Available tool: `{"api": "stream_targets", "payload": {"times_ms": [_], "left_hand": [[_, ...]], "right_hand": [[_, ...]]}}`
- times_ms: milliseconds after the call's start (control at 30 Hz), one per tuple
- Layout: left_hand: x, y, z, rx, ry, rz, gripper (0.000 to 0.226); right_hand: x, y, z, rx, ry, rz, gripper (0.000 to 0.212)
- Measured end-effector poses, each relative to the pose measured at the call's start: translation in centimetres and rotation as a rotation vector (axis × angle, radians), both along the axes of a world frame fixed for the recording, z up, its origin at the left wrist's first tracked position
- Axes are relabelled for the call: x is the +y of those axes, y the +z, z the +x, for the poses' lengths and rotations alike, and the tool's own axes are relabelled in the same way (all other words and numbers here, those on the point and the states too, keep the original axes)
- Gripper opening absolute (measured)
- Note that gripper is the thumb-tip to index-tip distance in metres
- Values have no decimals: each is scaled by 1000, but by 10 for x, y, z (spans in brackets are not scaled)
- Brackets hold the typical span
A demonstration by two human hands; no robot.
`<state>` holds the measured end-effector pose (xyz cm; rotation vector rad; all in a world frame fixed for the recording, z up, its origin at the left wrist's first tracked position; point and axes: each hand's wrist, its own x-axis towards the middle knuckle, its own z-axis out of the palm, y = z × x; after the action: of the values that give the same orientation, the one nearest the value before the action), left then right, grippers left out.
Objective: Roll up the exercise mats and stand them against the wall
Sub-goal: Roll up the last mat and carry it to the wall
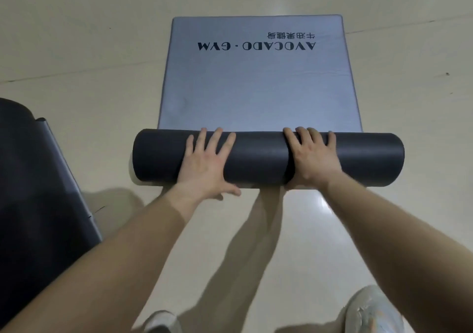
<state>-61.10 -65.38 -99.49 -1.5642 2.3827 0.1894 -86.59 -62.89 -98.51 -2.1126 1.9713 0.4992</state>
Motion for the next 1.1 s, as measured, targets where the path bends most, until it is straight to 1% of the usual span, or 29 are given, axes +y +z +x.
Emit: {"api": "stream_targets", "payload": {"times_ms": [67,167,267,333,367,433,500,567,633,667,733,767,800,867,900,933,967,1033,1100], "left_hand": [[-12,-5,-3,-56,-38,-38,140],[-38,5,-3,-57,-87,-27,132],[-30,20,-6,-90,-146,28,125],[-7,26,-5,-115,-147,79,122],[10,28,-4,-128,-148,110,121],[45,30,-1,-157,-160,171,119],[68,31,1,-155,-162,264,117],[64,36,2,-109,-129,348,116],[58,42,6,-27,-60,432,118],[61,43,8,16,-36,408,115],[82,41,10,80,3,240,102],[95,40,10,74,3,156,100],[107,38,9,40,-11,107,105],[108,29,8,-57,-44,83,128],[96,24,7,-67,-49,68,134],[78,20,6,-49,-43,52,137],[58,17,6,-10,-34,32,136],[16,17,6,63,-30,24,131],[-14,18,6,115,-36,76,132]], "right_hand": [[-28,7,-6,-19,43,87,140],[-48,17,-10,-12,84,162,133],[-39,26,-7,-20,83,219,129],[-16,28,-4,-37,70,281,130],[1,28,-1,-47,74,311,134],[43,28,4,-50,88,306,145],[90,28,11,-6,106,263,150],[129,26,20,28,83,211,149],[140,25,24,27,69,206,146],[133,26,23,9,62,200,144],[102,27,18,-56,54,190,137],[81,31,13,-94,60,214,134],[58,37,9,-133,60,263,131],[25,44,3,-220,32,365,129],[16,45,2,-246,18,354,128],[13,43,2,-254,-4,296,128],[16,40,2,-231,-17,197,128],[39,26,6,-133,25,-14,132],[51,6,8,-54,60,-96,144]]}}
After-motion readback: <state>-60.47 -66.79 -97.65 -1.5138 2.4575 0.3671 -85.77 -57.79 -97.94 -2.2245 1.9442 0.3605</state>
